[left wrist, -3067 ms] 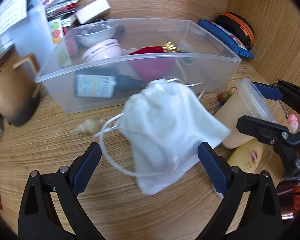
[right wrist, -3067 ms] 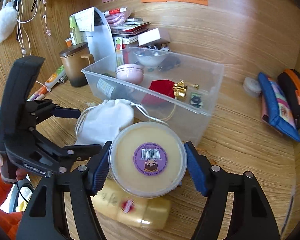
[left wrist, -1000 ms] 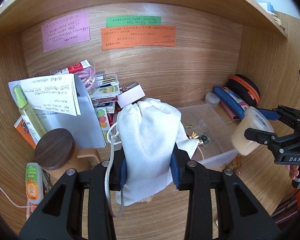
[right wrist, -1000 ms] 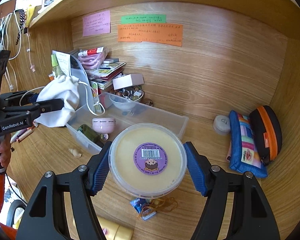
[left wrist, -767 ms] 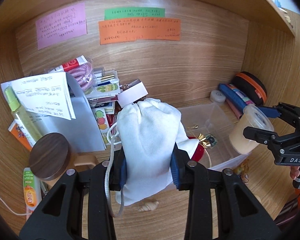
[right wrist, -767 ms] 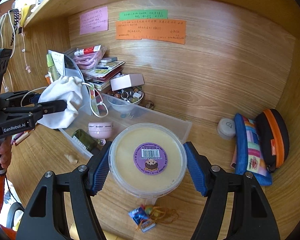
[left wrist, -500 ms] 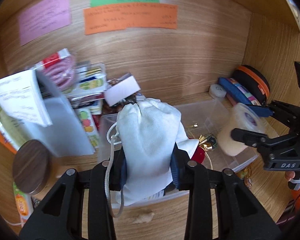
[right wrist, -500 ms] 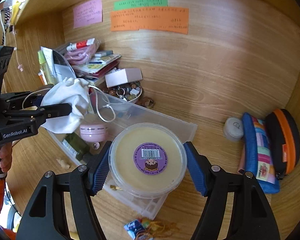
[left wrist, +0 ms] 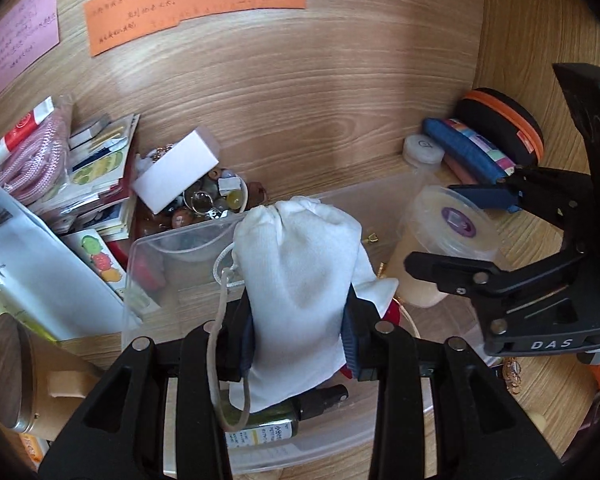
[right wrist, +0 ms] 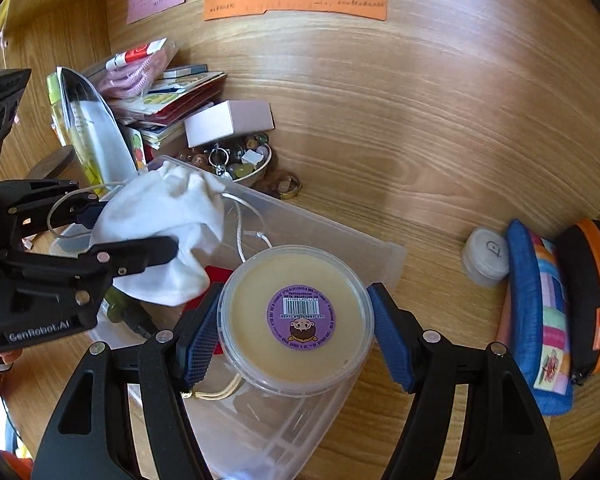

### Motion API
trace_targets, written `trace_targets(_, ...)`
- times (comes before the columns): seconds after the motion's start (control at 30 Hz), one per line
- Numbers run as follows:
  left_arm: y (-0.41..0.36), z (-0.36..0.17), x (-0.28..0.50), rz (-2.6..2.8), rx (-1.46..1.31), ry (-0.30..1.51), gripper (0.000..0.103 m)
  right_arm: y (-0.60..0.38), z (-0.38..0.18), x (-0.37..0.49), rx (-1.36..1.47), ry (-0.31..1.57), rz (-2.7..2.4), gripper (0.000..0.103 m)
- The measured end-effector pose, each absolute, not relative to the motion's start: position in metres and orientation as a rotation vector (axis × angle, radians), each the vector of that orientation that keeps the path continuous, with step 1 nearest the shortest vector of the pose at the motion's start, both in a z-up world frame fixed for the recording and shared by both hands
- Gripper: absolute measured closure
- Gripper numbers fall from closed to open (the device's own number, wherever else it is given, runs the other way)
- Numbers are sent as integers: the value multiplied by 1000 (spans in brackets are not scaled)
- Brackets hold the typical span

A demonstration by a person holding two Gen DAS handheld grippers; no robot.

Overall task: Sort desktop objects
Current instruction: 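Lift and carry the bag and tub with both tools over the clear box, then lower the bag and tub into the clear box and open both tools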

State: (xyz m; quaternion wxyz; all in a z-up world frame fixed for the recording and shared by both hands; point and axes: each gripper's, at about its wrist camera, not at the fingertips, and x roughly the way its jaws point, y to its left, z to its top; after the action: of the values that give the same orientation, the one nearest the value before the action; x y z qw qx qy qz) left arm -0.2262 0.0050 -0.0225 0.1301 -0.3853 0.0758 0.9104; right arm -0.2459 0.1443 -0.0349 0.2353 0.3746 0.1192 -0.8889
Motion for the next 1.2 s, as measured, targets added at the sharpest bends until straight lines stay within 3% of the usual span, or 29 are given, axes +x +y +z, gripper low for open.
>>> trace_targets(0.57,7,-41,-230,2661,-1140,264,61,126,-45,-264,1055,430,-2418,36)
trace_targets(0.73,1,-40,-227,2658,-1152,248,42,122,-48,-268,1066,451,-2410,36)
trace_targets(1.2,-6,-27,-217,2693,-1103,233,41,123,-36,-251,1022,460,-2430,30)
